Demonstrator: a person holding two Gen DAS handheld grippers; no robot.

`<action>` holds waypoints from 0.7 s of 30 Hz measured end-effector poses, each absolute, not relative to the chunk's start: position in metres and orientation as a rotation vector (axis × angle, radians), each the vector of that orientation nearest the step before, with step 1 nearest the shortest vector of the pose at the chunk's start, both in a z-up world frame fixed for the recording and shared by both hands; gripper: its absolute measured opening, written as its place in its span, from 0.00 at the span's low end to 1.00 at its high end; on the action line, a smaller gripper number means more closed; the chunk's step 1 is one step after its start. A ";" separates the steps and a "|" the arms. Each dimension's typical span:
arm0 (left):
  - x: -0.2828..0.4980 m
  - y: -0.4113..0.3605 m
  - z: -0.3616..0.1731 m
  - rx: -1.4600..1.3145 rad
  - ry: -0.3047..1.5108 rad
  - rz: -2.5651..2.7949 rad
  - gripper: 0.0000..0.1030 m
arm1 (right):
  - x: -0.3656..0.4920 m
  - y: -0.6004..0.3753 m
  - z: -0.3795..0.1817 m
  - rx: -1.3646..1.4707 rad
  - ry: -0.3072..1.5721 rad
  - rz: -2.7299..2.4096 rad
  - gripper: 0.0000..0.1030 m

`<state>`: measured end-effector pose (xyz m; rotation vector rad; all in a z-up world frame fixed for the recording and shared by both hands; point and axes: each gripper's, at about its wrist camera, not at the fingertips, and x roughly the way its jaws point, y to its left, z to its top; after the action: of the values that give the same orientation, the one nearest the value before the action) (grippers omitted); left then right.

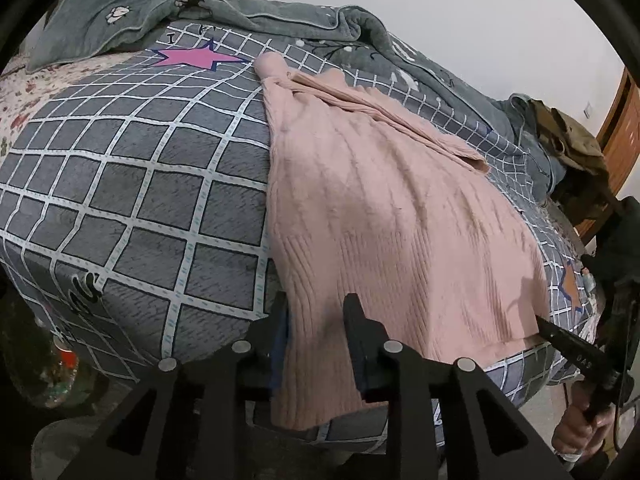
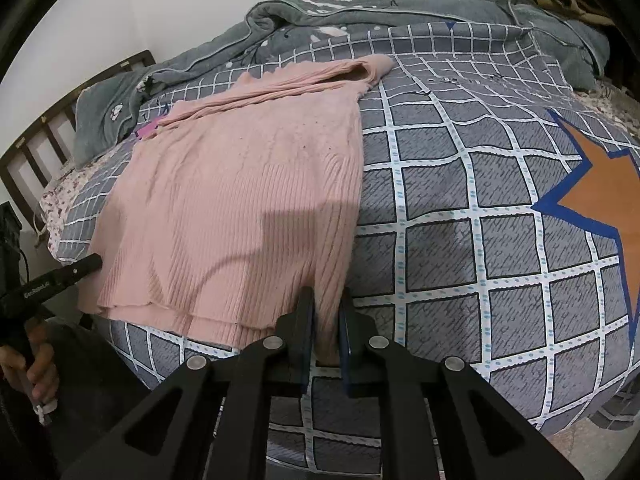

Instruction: Fold small clothes

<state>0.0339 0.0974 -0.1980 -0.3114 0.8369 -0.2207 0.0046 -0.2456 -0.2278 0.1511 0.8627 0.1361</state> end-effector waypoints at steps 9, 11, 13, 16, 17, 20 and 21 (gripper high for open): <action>0.036 0.097 -0.197 -0.332 0.876 -0.200 0.09 | 0.005 -0.250 -0.226 0.208 0.899 0.176 0.06; 0.035 0.100 -0.192 -0.360 0.875 -0.200 0.09 | 0.004 -0.252 -0.220 0.239 0.888 0.203 0.05; 0.033 0.103 -0.182 -0.399 0.877 -0.209 0.09 | 0.002 -0.254 -0.210 0.262 0.866 0.230 0.05; 0.035 0.106 -0.169 -0.441 0.904 -0.207 0.09 | 0.000 -0.256 -0.190 0.313 0.826 0.269 0.05; 0.035 0.107 -0.163 -0.461 0.901 -0.216 0.09 | -0.001 -0.258 -0.185 0.337 0.814 0.282 0.05; 0.034 0.107 -0.138 -0.492 0.859 -0.243 0.08 | -0.001 -0.260 -0.168 0.411 0.777 0.326 0.05; 0.034 0.107 -0.130 -0.490 0.846 -0.245 0.08 | -0.002 -0.261 -0.162 0.425 0.764 0.333 0.05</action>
<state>0.0339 0.1072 -0.1303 -0.4901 0.8465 -0.2449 -0.0020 -0.2609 -0.1622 0.4250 0.7644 0.3327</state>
